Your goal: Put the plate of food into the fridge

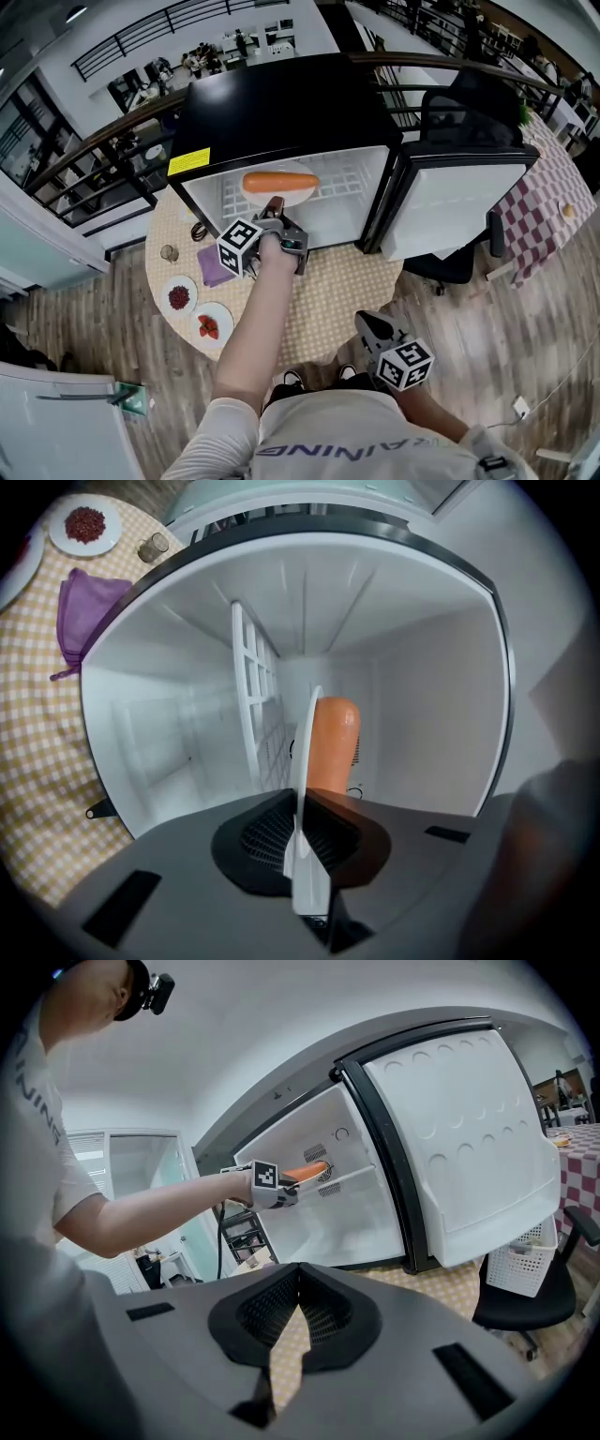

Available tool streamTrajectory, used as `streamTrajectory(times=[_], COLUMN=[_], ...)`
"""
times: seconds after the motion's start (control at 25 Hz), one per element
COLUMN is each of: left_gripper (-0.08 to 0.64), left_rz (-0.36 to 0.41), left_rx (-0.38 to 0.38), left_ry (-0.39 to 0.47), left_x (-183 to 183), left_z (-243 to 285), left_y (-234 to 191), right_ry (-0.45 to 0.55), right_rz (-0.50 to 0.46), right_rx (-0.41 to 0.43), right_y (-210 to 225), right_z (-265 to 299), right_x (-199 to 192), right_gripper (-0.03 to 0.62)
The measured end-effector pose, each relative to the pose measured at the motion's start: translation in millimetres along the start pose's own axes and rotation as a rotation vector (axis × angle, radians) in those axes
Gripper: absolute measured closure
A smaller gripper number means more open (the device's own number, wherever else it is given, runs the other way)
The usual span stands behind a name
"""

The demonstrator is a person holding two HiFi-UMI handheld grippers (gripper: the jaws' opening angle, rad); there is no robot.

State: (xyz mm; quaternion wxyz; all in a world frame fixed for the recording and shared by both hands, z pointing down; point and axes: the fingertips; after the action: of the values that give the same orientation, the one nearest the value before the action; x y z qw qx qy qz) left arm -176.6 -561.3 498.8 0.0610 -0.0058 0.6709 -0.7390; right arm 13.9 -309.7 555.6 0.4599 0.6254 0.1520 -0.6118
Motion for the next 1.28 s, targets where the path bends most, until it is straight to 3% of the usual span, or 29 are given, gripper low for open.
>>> streamTrajectory(times=[0.32, 0.64, 0.84, 1.04, 1.28], left_gripper=[0.526, 0.477, 0.473, 0.394, 0.38], left_rz=[0.007, 0.106, 0.209, 0.34, 0.607], left_rx=[0.028, 0.003, -0.023, -0.105, -0.121], left_ry=[0.04, 0.012, -0.078, -0.191, -0.337], left_x=[6.8, 4.7, -4.7, -17.3, -32.1], left_z=[16.5, 23.3, 22.3, 22.0, 15.1], left_y=[-1.5, 10.5, 11.8, 21.6, 20.6], right_ry=[-0.009, -0.013, -0.017, -0.022, -0.029], right_rz=[0.012, 0.019, 0.02, 0.019, 0.019], right_rx=[-0.001, 0.006, 0.015, 0.02, 0.027], right_y=[4.6, 7.0, 6.2, 6.1, 2.3], right_z=[0.8, 4.7, 8.0, 9.5, 7.9], right_x=[-2.2, -2.8, -3.1, -5.5, -8.9], right_gripper=[0.569, 0.571, 0.569, 0.569, 0.569])
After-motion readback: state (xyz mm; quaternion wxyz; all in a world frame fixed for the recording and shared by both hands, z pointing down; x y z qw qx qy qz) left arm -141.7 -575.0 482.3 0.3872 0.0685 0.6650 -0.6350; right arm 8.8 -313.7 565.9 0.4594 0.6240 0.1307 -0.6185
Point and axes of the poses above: the fingertips, and each gripper's own axes: z forward along the fingers, y to its right, x out of its top, and after that the axes turned 9 degrees about y, right-handed
